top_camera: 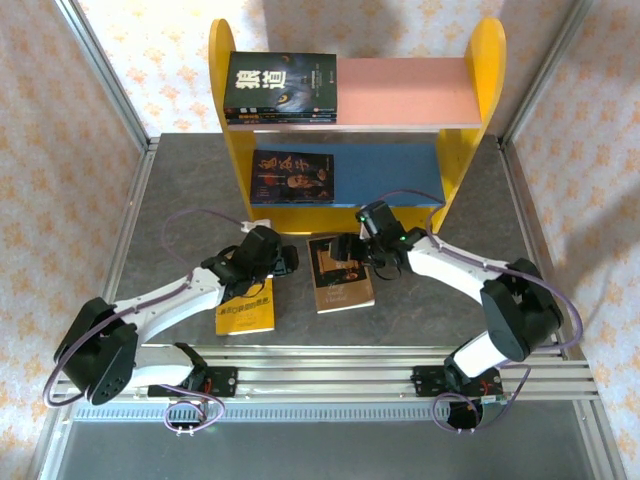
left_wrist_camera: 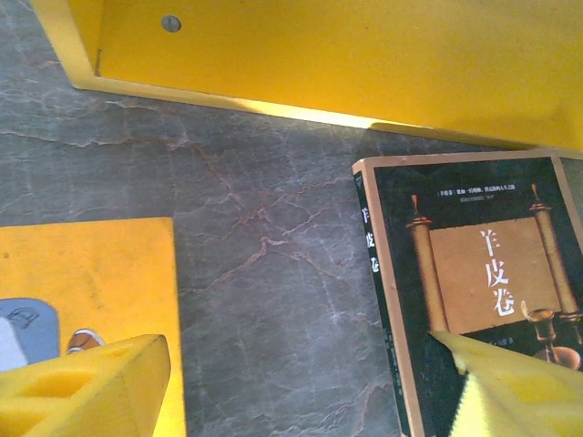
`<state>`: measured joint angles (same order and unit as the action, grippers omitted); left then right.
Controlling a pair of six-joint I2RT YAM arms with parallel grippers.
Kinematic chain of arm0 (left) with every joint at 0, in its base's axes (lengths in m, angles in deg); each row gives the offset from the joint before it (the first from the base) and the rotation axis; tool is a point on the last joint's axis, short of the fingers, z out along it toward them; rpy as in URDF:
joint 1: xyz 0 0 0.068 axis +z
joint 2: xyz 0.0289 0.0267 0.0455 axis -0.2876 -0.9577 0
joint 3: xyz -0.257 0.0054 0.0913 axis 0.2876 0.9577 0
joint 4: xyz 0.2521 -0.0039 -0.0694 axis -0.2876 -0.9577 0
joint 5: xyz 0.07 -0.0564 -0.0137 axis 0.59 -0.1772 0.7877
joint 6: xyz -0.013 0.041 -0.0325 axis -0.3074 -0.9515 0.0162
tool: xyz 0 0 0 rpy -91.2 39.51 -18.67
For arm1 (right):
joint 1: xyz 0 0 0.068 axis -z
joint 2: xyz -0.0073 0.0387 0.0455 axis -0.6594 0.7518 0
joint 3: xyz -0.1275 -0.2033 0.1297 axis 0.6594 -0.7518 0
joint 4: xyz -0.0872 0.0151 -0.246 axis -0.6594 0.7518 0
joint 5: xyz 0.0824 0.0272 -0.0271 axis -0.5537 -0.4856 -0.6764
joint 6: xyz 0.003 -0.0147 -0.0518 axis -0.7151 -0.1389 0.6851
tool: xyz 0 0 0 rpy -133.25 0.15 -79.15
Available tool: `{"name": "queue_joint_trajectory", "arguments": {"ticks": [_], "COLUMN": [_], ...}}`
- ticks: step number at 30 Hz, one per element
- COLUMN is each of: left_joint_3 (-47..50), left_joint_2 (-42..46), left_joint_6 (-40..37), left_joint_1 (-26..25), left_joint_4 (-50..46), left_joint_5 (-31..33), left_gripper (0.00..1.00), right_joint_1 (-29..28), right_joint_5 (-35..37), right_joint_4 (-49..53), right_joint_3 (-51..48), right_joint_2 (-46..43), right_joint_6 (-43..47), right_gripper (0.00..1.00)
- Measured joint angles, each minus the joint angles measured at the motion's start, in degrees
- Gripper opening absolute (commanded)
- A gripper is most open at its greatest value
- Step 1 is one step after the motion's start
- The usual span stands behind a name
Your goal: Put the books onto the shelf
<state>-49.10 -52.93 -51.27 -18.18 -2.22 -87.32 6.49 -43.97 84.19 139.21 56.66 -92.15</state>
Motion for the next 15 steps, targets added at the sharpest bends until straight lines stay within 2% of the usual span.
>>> {"name": "queue_joint_trajectory", "arguments": {"ticks": [6, 15], "left_joint_3": [-0.68, -1.25], "left_joint_2": [-3.85, -4.33], "left_joint_6": [0.70, 1.22], "left_joint_1": [-0.87, -0.85], "left_joint_4": [0.94, 0.98], "left_joint_5": [-1.36, -2.29], "left_gripper": [0.75, 0.76], "right_joint_1": [0.07, 0.04], "right_joint_5": [5.90, 6.43], "right_joint_4": [3.72, 3.67], "right_joint_3": [-1.95, -5.64], "right_joint_2": [-2.34, 0.57], "right_joint_6": [2.71, 3.89], "right_gripper": [0.76, 0.76]}}
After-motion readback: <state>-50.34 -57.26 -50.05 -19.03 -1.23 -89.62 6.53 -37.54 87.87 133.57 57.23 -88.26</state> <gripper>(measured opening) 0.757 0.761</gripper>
